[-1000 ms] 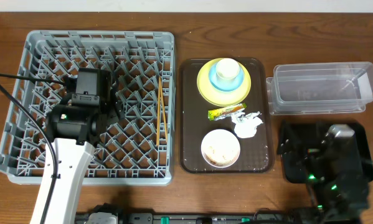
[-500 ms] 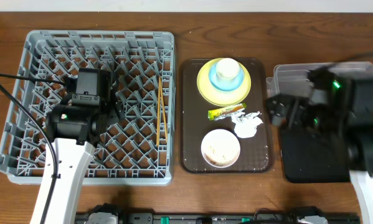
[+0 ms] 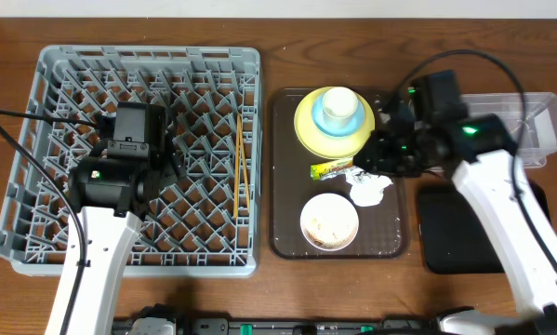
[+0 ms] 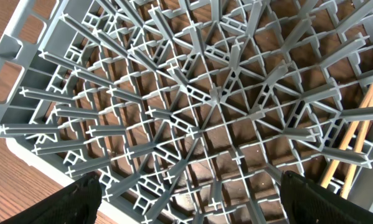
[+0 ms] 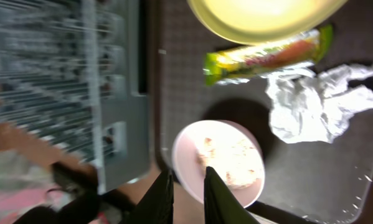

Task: Sort waste into correct bins and load items into the dishwasher rack
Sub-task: 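Reach the right gripper to the white tissue and grasp it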

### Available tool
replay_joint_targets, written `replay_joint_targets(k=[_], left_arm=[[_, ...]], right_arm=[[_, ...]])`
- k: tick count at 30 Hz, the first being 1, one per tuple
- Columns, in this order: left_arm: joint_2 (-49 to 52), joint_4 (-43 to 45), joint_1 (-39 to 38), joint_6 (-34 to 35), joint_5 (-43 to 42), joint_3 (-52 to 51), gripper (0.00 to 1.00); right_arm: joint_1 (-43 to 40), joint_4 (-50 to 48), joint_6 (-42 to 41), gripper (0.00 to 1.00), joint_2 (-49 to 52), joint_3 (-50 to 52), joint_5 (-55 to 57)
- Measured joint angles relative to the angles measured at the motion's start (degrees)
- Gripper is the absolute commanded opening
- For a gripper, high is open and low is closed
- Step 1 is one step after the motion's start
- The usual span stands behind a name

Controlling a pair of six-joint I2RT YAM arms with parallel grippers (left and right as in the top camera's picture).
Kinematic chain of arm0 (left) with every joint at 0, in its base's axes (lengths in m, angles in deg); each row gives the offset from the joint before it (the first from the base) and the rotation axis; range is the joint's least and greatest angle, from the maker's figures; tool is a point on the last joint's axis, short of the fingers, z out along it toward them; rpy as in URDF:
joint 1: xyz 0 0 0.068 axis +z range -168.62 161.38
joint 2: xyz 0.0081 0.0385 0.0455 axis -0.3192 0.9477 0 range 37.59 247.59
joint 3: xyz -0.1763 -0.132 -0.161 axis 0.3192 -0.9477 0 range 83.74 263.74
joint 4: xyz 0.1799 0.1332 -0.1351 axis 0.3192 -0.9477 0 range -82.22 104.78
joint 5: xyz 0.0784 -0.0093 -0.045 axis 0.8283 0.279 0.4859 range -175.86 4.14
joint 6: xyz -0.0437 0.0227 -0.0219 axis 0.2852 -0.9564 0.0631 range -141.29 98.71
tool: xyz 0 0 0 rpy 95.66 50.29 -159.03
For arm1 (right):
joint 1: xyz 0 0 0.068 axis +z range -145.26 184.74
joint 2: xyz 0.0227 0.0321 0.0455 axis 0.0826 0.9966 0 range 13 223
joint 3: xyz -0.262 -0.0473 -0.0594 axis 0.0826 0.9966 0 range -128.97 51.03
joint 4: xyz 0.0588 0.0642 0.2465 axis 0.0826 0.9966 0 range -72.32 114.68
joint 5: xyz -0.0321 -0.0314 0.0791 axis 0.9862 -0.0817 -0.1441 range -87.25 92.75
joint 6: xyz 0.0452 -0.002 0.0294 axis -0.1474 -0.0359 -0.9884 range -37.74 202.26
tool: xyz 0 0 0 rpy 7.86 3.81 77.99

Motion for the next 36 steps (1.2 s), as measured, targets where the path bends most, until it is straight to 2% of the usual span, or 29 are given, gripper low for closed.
replay_joint_targets(k=[10,16,27,36], left_arm=[[0.0,0.0,0.0,0.0,0.0,0.0,0.93],[0.0,0.0,0.0,0.0,0.0,0.0,0.93],[0.0,0.0,0.0,0.0,0.0,0.0,0.93],[0.0,0.0,0.0,0.0,0.0,0.0,0.93]], right_arm=[[4.2,0.3,-7.0,0.31,9.3,0.0,16.4],[4.2,0.3,-8.5,0.36,14.3,0.0,21.9],[4.2,0.5,-8.8,0.37,24.0,0.0,24.6],[4.2,-0.2,-8.9,0.37,26.8,0.0,24.7]])
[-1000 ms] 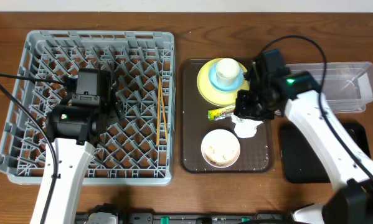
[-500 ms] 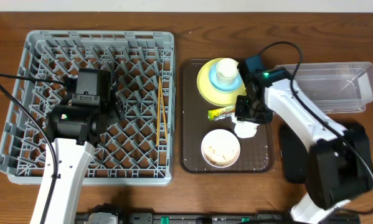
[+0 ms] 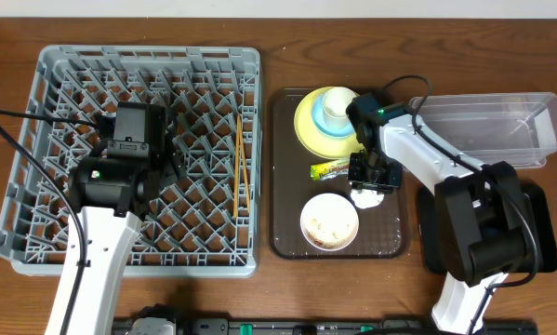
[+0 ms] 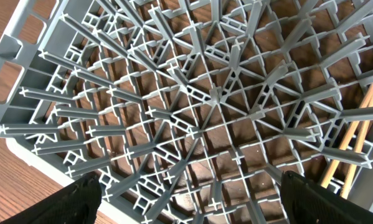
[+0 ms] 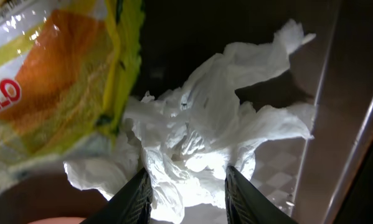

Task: Sort waste into correct bins and load items into the dishwasher rack
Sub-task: 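Reach the right gripper to the white tissue and grasp it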

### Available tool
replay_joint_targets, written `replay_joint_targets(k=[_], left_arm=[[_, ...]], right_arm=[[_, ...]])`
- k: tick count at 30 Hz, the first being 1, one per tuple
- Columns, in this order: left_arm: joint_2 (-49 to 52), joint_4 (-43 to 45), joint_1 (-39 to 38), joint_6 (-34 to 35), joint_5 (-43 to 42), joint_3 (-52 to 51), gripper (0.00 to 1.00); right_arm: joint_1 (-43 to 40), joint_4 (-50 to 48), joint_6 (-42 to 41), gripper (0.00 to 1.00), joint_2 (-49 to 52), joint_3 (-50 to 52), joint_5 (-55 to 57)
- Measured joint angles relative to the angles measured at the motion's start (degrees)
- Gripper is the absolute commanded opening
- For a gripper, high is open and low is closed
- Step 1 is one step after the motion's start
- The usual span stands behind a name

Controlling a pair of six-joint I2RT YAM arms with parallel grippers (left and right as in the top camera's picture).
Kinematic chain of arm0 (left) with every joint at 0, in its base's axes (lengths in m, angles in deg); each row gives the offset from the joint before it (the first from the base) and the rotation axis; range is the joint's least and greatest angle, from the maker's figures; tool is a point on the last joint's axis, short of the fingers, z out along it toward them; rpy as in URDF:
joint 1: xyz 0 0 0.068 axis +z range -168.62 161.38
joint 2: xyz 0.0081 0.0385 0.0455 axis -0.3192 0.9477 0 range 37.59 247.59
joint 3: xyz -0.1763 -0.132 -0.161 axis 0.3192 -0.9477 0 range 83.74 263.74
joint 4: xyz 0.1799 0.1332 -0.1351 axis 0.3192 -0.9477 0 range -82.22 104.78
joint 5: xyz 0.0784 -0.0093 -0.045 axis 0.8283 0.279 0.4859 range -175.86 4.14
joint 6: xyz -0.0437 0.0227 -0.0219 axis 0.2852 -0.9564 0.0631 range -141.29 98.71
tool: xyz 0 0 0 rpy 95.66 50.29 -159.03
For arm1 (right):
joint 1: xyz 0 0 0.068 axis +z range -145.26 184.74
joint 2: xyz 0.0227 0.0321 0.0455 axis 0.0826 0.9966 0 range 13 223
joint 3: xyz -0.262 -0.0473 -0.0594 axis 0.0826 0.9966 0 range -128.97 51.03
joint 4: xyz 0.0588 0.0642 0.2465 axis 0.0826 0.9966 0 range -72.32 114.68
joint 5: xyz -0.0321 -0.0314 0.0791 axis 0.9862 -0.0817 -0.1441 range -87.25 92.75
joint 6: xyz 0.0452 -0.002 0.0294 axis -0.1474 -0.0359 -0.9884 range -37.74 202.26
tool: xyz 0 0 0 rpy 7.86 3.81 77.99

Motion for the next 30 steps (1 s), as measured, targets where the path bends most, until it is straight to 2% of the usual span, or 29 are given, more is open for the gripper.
replay_joint_targets(k=[9,11,14,17,26,30], left_arm=[[0.0,0.0,0.0,0.0,0.0,0.0,0.93],[0.0,0.0,0.0,0.0,0.0,0.0,0.93],[0.0,0.0,0.0,0.0,0.0,0.0,0.93],[0.0,0.0,0.0,0.0,0.0,0.0,0.93],[0.0,0.0,0.0,0.0,0.0,0.0,0.93],[0.0,0.0,0.0,0.0,0.0,0.0,0.93]], right_arm=[[0.0,-4.6,0.0,0.37,0.2,2.2,0.0],[0.0,-5.6,0.0,0.31,-0.4,3.0,-0.2],[0.0,-6.6,-0.1,0.11,-1.0,3.9,-1.1],[0.0,-5.9,-0.3,0.01,-1.0,4.0,-1.3],[-0.2,2.4,-0.4,0.01,-1.3,3.4,-1.2],[-0.5,3.6,-0.3,0.01,-4.9,2.5,-1.2]])
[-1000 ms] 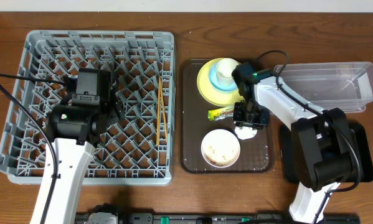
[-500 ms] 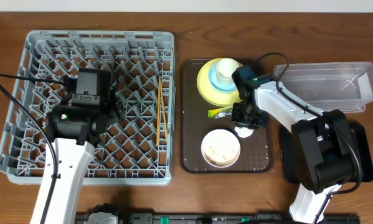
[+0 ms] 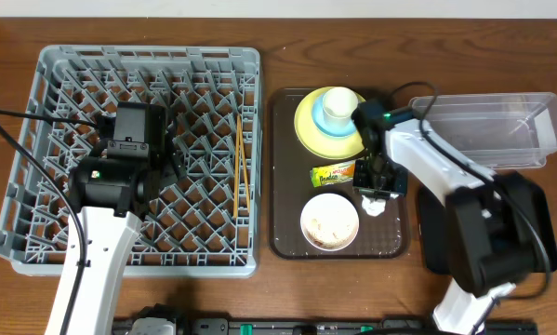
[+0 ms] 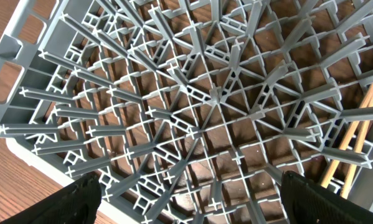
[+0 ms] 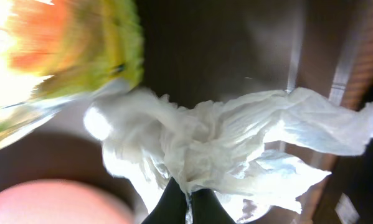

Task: Sort waste into correct bins and load items into the dishwasher rack
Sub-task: 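Reach the right gripper to the white tissue and grasp it, then carry the tissue with the right gripper into the clear bin, release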

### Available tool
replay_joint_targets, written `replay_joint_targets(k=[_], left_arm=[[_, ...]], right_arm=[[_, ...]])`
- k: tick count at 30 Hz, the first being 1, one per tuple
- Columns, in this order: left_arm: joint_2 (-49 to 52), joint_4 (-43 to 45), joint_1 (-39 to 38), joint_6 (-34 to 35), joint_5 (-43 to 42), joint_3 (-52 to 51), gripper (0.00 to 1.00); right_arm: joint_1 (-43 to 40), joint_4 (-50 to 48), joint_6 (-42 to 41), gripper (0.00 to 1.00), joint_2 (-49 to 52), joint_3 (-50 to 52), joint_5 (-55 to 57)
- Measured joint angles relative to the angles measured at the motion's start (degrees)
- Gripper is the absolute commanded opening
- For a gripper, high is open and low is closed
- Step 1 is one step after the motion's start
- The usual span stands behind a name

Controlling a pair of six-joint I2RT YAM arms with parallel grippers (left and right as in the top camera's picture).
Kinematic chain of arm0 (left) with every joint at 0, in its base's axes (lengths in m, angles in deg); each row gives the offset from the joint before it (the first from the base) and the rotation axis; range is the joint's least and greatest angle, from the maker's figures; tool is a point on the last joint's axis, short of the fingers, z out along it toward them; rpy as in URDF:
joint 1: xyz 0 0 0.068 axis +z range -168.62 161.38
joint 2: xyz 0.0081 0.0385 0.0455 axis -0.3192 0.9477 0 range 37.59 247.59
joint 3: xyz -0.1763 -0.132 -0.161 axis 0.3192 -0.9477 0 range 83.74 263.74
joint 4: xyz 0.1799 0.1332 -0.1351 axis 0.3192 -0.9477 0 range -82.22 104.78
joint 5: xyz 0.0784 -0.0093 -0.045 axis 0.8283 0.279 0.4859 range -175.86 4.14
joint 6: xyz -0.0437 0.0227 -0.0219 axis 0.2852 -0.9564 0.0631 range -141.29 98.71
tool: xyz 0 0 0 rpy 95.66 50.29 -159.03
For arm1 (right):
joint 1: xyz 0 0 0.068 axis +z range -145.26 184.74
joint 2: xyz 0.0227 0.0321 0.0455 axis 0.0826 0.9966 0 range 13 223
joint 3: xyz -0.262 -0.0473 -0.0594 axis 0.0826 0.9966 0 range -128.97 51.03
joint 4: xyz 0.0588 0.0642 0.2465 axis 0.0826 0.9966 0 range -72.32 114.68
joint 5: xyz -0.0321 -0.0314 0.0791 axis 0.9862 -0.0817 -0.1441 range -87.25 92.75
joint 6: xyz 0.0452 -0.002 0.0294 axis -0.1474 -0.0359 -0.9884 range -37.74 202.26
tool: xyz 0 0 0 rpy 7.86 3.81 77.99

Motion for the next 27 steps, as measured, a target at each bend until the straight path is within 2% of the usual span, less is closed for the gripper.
replay_joint_targets(k=[5,11,18,27], left_arm=[[0.0,0.0,0.0,0.0,0.0,0.0,0.93],[0.0,0.0,0.0,0.0,0.0,0.0,0.93],[0.0,0.0,0.0,0.0,0.0,0.0,0.93],[0.0,0.0,0.0,0.0,0.0,0.0,0.93]], right_arm=[[-0.4,0.1,0.1,0.01,-10.7,-1.1,2.3],[-5.0,0.3,0.2,0.01,-19.9,-1.6,9.5],[-12.5,-3.5,0.2,0.01,-21.9,-1.6,18.5],[-18.6,-8.5,0.2,0.01,-21.2,-1.6,21.4]])
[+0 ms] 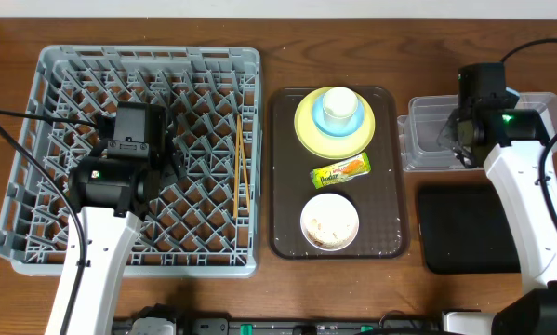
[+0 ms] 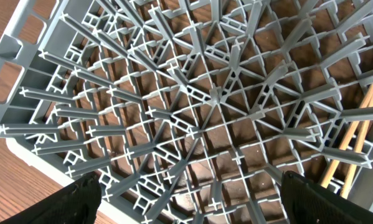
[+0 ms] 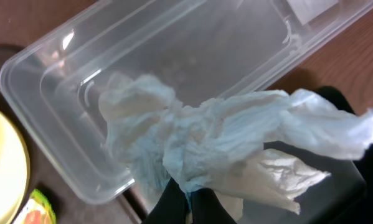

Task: Sort waste into correct bins and load items into the dishwasher rack
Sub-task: 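Carry the tissue with the right gripper into the clear bin, release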

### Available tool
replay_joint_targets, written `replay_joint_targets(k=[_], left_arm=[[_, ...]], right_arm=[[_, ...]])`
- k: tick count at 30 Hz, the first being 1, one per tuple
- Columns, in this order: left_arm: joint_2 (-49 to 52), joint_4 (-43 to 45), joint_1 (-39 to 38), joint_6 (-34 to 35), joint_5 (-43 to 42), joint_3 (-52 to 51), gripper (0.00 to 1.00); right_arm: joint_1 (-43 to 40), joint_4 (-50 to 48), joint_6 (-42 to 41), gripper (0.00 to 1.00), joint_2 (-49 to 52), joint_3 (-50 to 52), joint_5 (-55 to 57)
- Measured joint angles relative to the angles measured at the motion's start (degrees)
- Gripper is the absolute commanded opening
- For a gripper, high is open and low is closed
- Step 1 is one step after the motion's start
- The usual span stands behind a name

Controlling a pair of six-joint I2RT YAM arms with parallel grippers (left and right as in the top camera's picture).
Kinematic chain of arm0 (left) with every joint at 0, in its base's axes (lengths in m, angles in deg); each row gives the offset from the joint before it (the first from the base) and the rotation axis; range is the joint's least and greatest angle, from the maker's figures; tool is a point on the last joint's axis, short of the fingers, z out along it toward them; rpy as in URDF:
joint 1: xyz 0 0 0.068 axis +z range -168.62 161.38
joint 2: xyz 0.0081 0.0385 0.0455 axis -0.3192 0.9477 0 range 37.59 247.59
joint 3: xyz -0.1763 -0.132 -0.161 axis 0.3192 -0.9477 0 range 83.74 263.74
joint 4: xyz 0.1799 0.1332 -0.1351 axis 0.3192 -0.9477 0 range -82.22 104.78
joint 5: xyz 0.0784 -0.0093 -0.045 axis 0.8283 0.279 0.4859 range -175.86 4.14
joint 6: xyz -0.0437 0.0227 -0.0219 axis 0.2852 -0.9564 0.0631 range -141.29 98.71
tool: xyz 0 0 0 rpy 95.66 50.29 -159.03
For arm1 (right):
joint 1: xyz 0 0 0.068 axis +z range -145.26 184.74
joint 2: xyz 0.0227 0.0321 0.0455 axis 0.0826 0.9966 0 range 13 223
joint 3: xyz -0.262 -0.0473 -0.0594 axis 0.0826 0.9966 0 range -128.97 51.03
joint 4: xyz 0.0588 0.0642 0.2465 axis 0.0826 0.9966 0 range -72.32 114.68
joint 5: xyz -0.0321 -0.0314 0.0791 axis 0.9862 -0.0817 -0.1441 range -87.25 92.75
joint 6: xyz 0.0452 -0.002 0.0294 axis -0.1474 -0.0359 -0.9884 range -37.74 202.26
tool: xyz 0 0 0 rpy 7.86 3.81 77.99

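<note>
My right gripper (image 3: 187,200) is shut on a crumpled white tissue (image 3: 223,134) and holds it in the air over the left end of the clear plastic bin (image 3: 192,43), beside the black bin (image 1: 469,233). In the overhead view the right gripper (image 1: 462,140) hides the tissue. On the brown tray (image 1: 287,242) lie a yellow-green wrapper (image 1: 340,171), a pink bowl (image 1: 329,221) and a yellow plate (image 1: 306,130) with a blue cup (image 1: 338,107) on it. My left gripper (image 2: 192,202) hangs open above the grey dish rack (image 1: 36,242).
A pair of wooden chopsticks (image 1: 239,167) lies in the rack near its right side, also visible as chopsticks (image 2: 354,140) in the left wrist view. The clear bin (image 1: 529,121) sits at the table's back right, and the black bin lies just in front of it.
My right gripper was down on the tray, shut on the tissue. It now holds the tissue off the tray, over the clear bin's left end. The left arm has not moved.
First my right gripper was shut above the tray near the wrapper and tissue. Then it stood open astride the tissue on the tray. After that it was shut on the tissue there. Now the tissue hangs over the bins and the tray holds none.
</note>
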Motion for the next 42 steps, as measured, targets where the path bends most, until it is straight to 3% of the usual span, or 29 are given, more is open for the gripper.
replay_joint_targets(k=[17,34,42], left_arm=[[0.0,0.0,0.0,0.0,0.0,0.0,0.93],[0.0,0.0,0.0,0.0,0.0,0.0,0.93],[0.0,0.0,0.0,0.0,0.0,0.0,0.93]], right_arm=[[-0.4,-9.4,0.0,0.01,0.1,0.9,-2.3],[-0.4,-26.0,0.5,0.01,0.3,16.1,-4.3],[-0.4,-30.8,1.6,0.12,0.4,19.5,-6.4]])
